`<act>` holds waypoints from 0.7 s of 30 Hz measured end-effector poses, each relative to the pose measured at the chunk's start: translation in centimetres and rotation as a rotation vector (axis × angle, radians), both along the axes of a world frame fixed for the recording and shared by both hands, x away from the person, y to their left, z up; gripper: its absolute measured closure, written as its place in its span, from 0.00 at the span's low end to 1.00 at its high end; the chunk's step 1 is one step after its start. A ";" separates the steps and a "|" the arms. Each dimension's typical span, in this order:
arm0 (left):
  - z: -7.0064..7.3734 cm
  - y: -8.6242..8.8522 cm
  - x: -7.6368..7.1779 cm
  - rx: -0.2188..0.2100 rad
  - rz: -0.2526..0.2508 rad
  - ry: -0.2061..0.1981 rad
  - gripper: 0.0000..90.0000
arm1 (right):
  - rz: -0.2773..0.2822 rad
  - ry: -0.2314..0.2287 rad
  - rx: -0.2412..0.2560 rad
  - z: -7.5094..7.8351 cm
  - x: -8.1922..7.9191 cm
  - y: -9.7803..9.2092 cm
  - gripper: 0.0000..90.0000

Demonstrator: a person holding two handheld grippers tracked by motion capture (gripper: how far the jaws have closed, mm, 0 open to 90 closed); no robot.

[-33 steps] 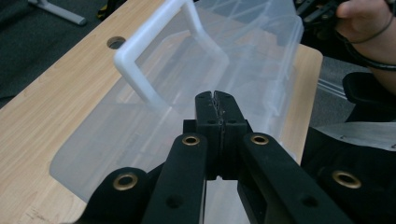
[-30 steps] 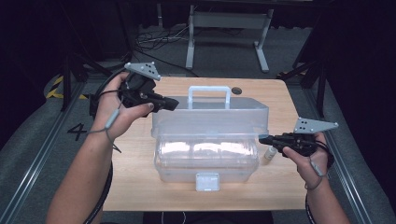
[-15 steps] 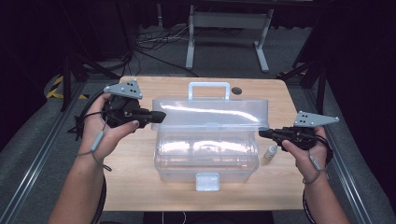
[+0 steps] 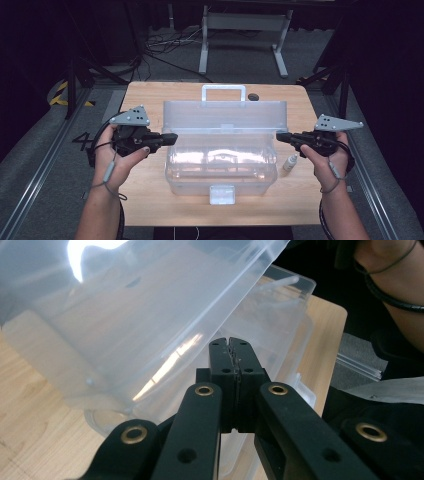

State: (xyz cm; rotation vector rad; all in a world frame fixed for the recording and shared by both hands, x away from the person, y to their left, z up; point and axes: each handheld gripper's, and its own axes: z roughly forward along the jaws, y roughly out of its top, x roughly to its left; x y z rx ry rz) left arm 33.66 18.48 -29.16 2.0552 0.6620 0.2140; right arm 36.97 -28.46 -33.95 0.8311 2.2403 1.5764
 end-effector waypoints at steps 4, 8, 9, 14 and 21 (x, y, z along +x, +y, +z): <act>-0.8 0.4 0.4 0.000 0.025 0.013 1.00 | -0.010 -0.003 0.011 0.1 0.2 0.0 1.00; -1.5 0.5 0.4 0.007 0.032 0.021 1.00 | -0.020 -0.008 0.019 0.2 0.3 0.1 1.00; -1.5 0.5 0.4 0.007 0.032 0.021 1.00 | -0.022 -0.008 0.023 0.2 0.3 0.1 1.00; -2.6 0.5 0.8 0.001 0.083 0.020 1.00 | -0.026 -0.014 0.019 0.1 0.3 0.2 1.00; -3.6 0.8 1.5 -0.048 0.163 -0.013 1.00 | -0.025 -0.020 0.020 -0.1 0.1 0.2 1.00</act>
